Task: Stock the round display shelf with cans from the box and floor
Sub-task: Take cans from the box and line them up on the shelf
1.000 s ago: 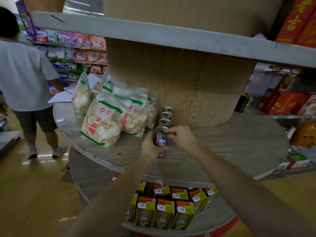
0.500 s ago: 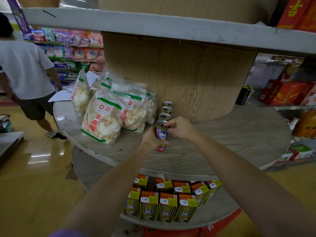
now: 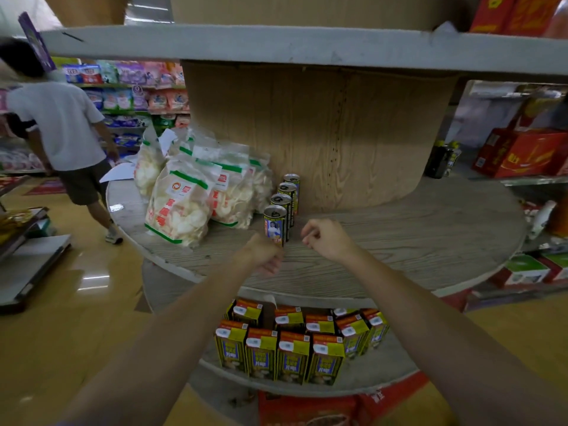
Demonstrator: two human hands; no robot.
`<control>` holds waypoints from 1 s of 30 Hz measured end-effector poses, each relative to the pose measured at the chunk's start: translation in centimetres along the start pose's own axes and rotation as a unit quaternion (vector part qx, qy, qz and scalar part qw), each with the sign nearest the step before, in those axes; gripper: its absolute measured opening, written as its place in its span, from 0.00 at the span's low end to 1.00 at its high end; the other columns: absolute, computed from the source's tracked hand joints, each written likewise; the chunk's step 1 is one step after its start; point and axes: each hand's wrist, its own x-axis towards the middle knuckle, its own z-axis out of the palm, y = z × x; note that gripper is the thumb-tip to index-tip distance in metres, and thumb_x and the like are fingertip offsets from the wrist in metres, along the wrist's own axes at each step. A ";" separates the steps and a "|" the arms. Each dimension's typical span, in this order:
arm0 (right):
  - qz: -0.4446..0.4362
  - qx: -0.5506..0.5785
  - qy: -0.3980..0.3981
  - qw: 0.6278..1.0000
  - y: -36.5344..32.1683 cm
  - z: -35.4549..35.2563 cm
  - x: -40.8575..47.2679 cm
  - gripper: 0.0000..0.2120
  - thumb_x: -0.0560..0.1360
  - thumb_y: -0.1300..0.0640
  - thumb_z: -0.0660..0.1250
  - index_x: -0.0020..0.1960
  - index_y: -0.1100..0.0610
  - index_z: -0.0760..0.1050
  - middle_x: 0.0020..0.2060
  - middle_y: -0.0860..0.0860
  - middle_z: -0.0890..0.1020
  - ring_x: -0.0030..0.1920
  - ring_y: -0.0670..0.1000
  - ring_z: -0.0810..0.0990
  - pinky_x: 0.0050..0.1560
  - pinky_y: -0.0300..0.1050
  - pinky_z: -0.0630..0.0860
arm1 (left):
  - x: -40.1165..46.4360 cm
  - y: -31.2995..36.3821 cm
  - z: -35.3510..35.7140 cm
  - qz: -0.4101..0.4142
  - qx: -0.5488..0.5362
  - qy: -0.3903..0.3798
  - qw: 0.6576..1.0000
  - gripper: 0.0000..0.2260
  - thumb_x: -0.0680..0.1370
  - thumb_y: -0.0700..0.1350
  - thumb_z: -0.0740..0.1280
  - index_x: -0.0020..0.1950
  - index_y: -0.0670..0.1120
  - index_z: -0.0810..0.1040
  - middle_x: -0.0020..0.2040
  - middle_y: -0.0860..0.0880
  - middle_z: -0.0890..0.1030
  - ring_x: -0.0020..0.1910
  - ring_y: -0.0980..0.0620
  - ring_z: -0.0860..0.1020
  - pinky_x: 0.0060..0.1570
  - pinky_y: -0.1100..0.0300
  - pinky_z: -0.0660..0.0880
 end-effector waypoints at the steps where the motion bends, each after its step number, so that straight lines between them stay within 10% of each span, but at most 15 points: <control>1: 0.005 -0.006 -0.003 1.000 0.8 -0.4 -0.7 0.08 0.76 0.66 0.64 0.49 0.57 0.79 0.41 0.50 0.84 0.45 0.50 0.83 0.53 0.47 0.79 | -0.7 0.5 1.3 0.000 -0.004 -0.013 1.000 0.04 0.76 0.39 0.70 0.43 0.39 0.80 0.35 0.42 0.81 0.30 0.47 0.81 0.39 0.52 0.81; 20: 0.194 -0.053 0.008 0.980 31.8 -16.6 -22.1 0.06 0.74 0.63 0.66 0.47 0.56 0.80 0.39 0.46 0.76 0.44 0.48 0.74 0.47 0.43 0.71 | -3.1 9.5 40.5 0.134 0.253 -0.249 0.925 0.03 0.76 0.39 0.68 0.49 0.42 0.78 0.40 0.44 0.81 0.30 0.51 0.78 0.28 0.63 0.74; 30: 0.444 0.120 -0.012 0.888 47.2 -5.2 -36.4 0.06 0.74 0.62 0.64 0.48 0.56 0.78 0.45 0.54 0.83 0.49 0.58 0.81 0.37 0.39 0.68 | -2.0 -1.7 58.3 0.147 0.414 -0.305 0.845 0.02 0.75 0.39 0.65 0.45 0.42 0.77 0.36 0.46 0.75 0.40 0.45 0.76 0.36 0.56 0.65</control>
